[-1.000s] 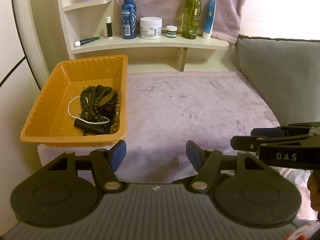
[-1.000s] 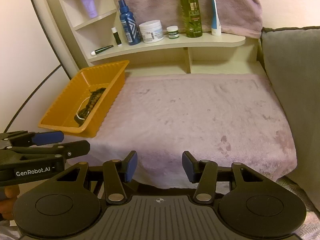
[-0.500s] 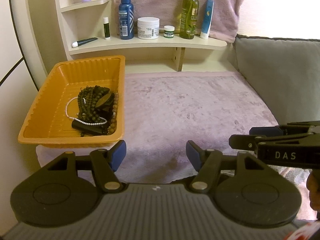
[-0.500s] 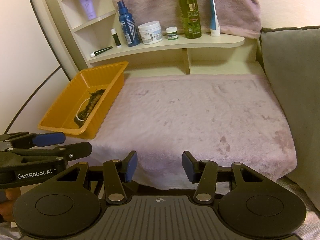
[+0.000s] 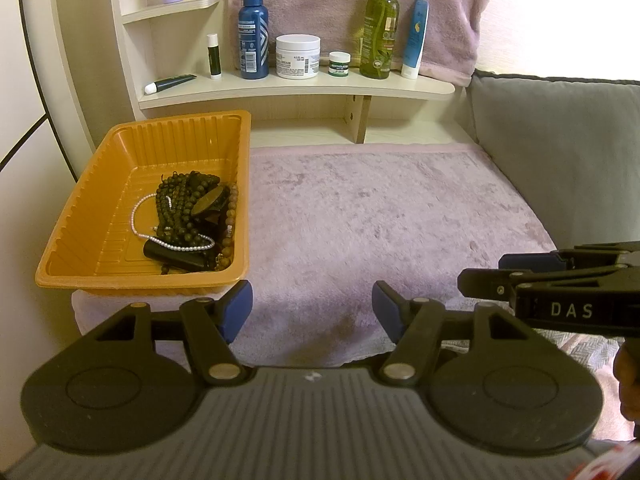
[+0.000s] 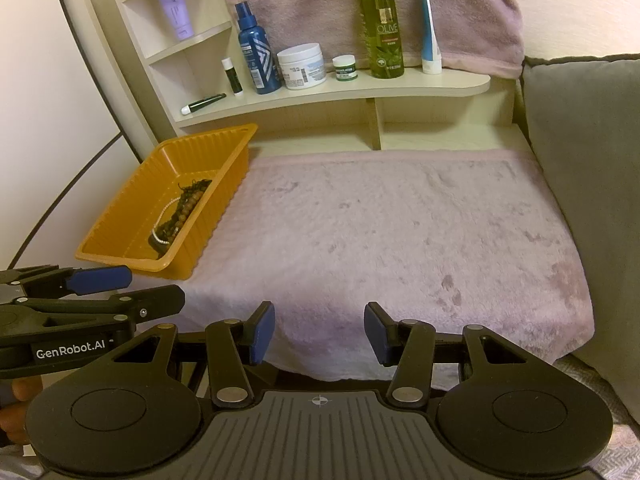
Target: Organize jewelry
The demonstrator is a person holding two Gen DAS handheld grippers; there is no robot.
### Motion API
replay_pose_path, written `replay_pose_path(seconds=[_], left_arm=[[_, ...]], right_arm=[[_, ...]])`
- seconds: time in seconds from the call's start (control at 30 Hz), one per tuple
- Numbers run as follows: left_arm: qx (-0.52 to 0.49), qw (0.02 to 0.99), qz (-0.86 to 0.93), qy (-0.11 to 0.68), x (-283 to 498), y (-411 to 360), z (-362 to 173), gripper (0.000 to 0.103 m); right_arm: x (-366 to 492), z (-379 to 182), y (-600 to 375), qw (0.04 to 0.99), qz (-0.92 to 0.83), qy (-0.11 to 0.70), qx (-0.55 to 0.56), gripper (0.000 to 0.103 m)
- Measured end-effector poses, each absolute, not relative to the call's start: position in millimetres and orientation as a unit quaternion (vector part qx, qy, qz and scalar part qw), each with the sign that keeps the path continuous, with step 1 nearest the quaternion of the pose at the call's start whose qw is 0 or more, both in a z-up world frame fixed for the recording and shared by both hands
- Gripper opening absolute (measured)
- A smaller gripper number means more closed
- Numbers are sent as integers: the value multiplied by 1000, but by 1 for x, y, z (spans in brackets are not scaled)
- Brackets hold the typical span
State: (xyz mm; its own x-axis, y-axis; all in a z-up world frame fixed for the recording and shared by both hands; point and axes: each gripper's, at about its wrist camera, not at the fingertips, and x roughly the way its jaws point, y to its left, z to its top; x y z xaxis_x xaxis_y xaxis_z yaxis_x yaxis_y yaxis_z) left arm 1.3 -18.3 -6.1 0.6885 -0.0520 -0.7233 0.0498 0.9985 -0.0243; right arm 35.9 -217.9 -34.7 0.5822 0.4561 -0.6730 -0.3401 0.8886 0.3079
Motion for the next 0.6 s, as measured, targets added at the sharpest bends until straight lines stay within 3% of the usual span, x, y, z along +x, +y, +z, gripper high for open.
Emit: replay_pose_path(seconds=[0.6], left_arm=[[-1, 919, -28, 394, 2, -18, -6, 64]], right_arm=[[36, -34, -217, 887, 223, 398, 73, 50]])
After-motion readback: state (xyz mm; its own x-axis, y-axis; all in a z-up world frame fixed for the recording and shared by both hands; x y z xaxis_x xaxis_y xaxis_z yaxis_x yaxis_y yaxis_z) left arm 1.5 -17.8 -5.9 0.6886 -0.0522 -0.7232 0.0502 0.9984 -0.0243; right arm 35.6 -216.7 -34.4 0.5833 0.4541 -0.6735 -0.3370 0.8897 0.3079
